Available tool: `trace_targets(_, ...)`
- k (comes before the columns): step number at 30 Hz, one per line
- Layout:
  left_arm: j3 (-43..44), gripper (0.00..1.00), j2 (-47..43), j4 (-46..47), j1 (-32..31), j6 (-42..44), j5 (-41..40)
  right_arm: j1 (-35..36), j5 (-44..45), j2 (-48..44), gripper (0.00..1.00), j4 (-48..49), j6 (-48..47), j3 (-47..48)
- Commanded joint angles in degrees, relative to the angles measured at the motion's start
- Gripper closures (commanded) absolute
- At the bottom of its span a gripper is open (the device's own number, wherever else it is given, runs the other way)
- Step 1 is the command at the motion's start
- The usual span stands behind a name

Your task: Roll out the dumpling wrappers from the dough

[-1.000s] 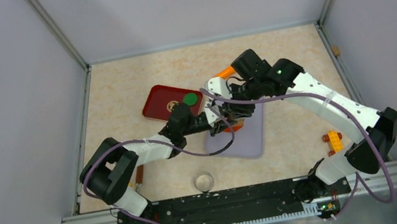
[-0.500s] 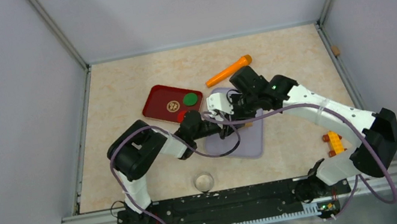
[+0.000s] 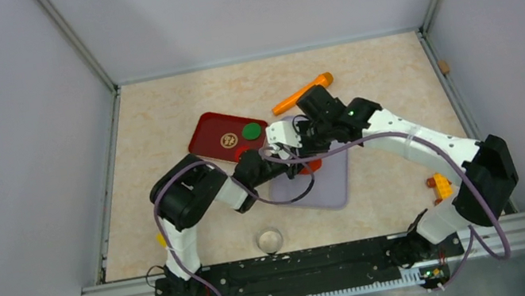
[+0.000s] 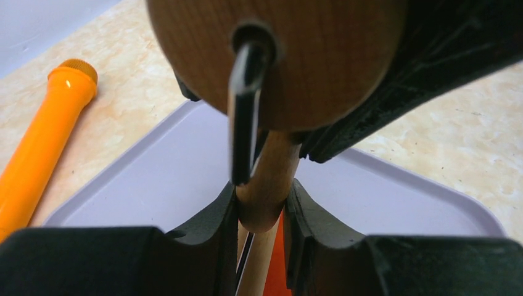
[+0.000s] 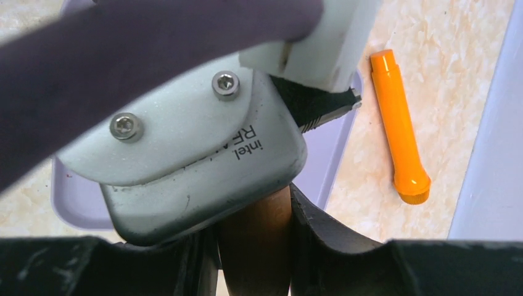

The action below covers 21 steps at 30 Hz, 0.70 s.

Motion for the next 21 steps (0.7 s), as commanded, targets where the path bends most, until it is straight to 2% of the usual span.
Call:
trace_targets(1, -0.8, 1.00, 2.6, 5.3, 0.2, -4.0, -7.2, 2.2, -7.8, 1.8, 1.00, 4.9, 2.7, -2.5)
trace_targets(9, -4.6, 1.00, 7.9, 10.7, -0.4, -8.1, -6.2, 2.6, -11.0, 2.0, 1.00, 4.6, 5.1, -8.1)
trace_targets(11, -5.5, 1.00, 7.7, 11.4, -0.9, -9.3, -3.7, 2.7, -12.0, 1.6, 1.00, 3.7, 5.8, -8.2)
trace_targets(21, -7.9, 1.00, 6.3, 11.9, -6.0, -12.9, -2.6, 3.0, -14.6, -0.1, 1.00, 0.3, 8.1, -8.4)
